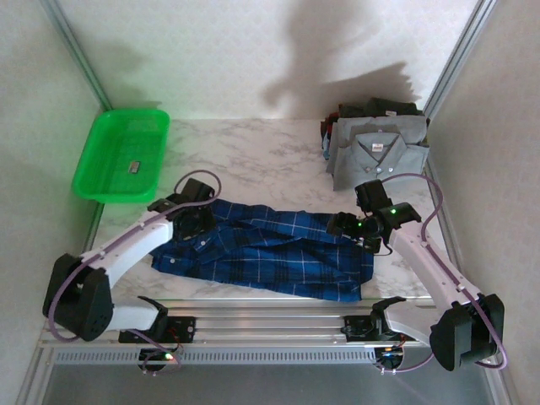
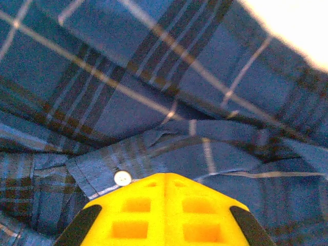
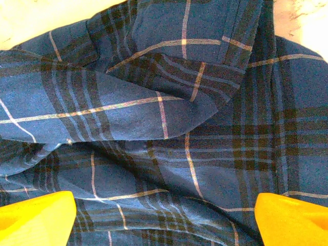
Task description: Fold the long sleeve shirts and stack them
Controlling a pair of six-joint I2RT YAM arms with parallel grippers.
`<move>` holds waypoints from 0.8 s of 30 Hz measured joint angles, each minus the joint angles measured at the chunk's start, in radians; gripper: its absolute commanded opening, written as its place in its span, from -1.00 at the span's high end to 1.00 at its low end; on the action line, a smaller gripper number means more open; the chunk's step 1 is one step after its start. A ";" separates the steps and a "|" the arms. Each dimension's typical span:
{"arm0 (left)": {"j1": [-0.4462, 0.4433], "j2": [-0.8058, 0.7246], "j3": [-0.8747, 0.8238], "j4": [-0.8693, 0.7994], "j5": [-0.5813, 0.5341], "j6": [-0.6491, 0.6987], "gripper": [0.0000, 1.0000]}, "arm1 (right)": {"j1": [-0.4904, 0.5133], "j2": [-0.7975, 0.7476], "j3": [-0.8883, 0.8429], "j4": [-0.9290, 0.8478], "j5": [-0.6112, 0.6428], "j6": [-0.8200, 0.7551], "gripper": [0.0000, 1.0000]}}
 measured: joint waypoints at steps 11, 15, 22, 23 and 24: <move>0.069 -0.093 -0.106 -0.047 0.050 -0.002 -0.23 | 0.000 -0.004 0.000 0.001 -0.008 0.003 -0.83; 0.093 -0.096 -0.196 -0.025 0.119 -0.030 -0.21 | 0.000 -0.006 0.000 0.000 -0.018 0.002 -0.84; 0.093 -0.109 -0.295 0.060 0.219 -0.100 -0.16 | 0.000 -0.011 0.000 0.000 -0.024 0.002 -0.84; 0.093 -0.112 -0.304 0.072 0.226 -0.108 -0.14 | 0.000 -0.011 0.000 0.000 -0.025 0.002 -0.84; 0.093 -0.115 -0.314 0.084 0.234 -0.116 -0.14 | 0.000 -0.011 0.000 0.000 -0.026 0.002 -0.84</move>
